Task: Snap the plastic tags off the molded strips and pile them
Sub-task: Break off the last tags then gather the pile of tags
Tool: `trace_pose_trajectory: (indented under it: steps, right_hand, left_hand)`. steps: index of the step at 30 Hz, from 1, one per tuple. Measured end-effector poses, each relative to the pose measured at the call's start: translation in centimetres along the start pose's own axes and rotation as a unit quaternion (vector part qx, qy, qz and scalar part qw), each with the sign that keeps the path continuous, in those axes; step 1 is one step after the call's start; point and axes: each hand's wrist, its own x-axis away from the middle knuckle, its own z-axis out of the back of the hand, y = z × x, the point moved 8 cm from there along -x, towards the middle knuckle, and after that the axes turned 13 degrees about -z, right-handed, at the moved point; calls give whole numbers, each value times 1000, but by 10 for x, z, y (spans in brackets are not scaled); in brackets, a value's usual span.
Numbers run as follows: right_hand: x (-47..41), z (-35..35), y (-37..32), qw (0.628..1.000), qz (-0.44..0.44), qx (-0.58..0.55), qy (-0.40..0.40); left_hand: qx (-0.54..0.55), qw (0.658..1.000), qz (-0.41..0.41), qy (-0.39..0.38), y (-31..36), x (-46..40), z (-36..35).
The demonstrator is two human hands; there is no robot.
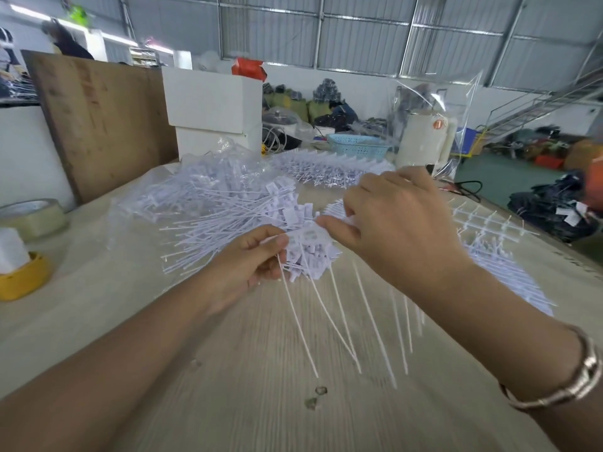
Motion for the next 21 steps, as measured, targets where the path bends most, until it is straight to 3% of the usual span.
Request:
trace_pose_trajectory:
  steps: [4, 7, 13, 18, 21]
  right_hand:
    - [-10, 5, -19, 994, 73, -74, 32]
    - [-15, -2, -33, 993, 105, -59, -10]
    - [-12, -63, 2, 984, -5, -37, -172]
    - [40, -134, 29, 915, -63, -3, -398]
    - [50, -142, 22, 919, -49, 12, -390]
  left_hand:
    - [47, 999, -17, 15, -2, 2, 6]
    - [34, 999, -8, 19, -5, 2, 13]
    - [23, 996, 86, -21, -17, 10, 29]
    - [-131, 982, 100, -92, -17, 15, 29]
    - [-251, 954, 49, -155, -15, 17, 15]
